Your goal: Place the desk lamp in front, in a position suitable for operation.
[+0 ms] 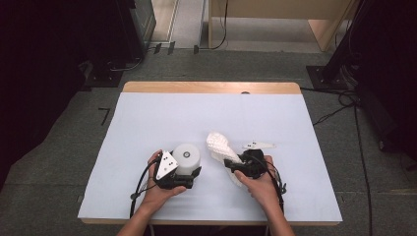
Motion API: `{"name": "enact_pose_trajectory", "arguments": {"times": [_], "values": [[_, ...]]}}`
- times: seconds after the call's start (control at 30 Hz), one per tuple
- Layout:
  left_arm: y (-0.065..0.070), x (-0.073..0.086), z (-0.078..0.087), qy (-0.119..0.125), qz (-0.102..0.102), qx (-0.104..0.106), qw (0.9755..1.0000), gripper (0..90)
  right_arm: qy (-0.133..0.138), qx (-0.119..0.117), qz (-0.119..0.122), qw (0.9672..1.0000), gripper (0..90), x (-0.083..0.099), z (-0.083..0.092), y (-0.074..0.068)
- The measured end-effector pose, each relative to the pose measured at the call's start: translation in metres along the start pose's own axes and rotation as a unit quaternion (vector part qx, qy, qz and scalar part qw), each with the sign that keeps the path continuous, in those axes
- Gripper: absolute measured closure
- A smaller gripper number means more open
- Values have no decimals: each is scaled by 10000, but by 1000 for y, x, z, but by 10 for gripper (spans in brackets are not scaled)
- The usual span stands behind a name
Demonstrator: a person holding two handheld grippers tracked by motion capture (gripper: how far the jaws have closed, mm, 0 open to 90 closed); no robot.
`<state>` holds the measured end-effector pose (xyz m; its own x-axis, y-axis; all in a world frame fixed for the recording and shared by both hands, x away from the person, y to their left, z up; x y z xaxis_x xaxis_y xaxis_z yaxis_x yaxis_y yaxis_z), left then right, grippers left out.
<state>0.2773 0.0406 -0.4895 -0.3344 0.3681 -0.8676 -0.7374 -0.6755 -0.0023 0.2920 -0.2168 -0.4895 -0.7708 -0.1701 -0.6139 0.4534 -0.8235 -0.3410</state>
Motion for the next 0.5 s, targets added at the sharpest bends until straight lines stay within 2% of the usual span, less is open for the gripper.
{"name": "enact_pose_trajectory", "arguments": {"times": [0.03, 0.13, 0.17, 0.2, 0.23, 0.27, 0.3, 0.33, 0.37, 0.4, 0.43, 0.47, 0.5], "values": [[-3, 1, 5, 17, 41, 146, 9999, 8, 109, -2, 26, 9999, 418, -2, 7, 2], [-4, 0, 12, 147, 37, 170, 9997, 8, 189, -22, 87, 9998, 384, -4, 11, 1], [-5, -1, 18, 239, 11, 227, 9995, 8, 250, 18, 246, 9994, 360, -7, 13, -4], [-5, -1, 18, 239, 11, 227, 9995, 8, 250, 18, 246, 9994, 360, -7, 13, -4], [-5, -2, 21, 278, -9, 234, 9993, 11, 315, 221, 432, 9983, 351, -9, 9, -10], [-5, -2, 21, 278, -9, 234, 9993, 23, 315, 221, 432, 9983, 351, -9, 9, -10], [-5, -3, 20, 274, -58, 195, 9994, 49, 247, 421, 530, 9974, 345, -9, 1, -12], [-5, -3, 20, 274, -58, 195, 9994, 68, 205, 491, 552, 9971, 364, -9, -2, -12], [-5, -3, 19, 260, -73, 233, 9994, 80, 143, 535, 556, 9969, 428, -7, -6, -13], [-5, -3, 19, 260, -73, 233, 9994, 84, 143, 535, 556, 9969, 428, -7, -6, -13], [-5, -4, 18, 266, -176, 247, 9992, 88, 17, 510, 621, 9968, 719, -3, -11, -12], [-5, -5, 18, 264, -186, 255, 9992, 89, 70, 388, 646, 9971, 772, -2, -12, -13], [-5, -5, 18, 264, -186, 255, 9992, 90, 70, 388, 646, 9971, 772, -2, -12, -13]]}}
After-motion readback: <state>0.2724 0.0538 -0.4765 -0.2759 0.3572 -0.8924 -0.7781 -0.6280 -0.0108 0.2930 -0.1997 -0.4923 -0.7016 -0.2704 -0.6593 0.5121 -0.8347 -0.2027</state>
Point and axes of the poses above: each handheld gripper's, and its own axes: z roughly backward along the jaws, x roughly out of its underside, y roughly to its right, the point moved 3 cm from there along -z, roughly forward along the jaws, and after that the axes turned 6 degrees about -y, right-handed, at the moved point
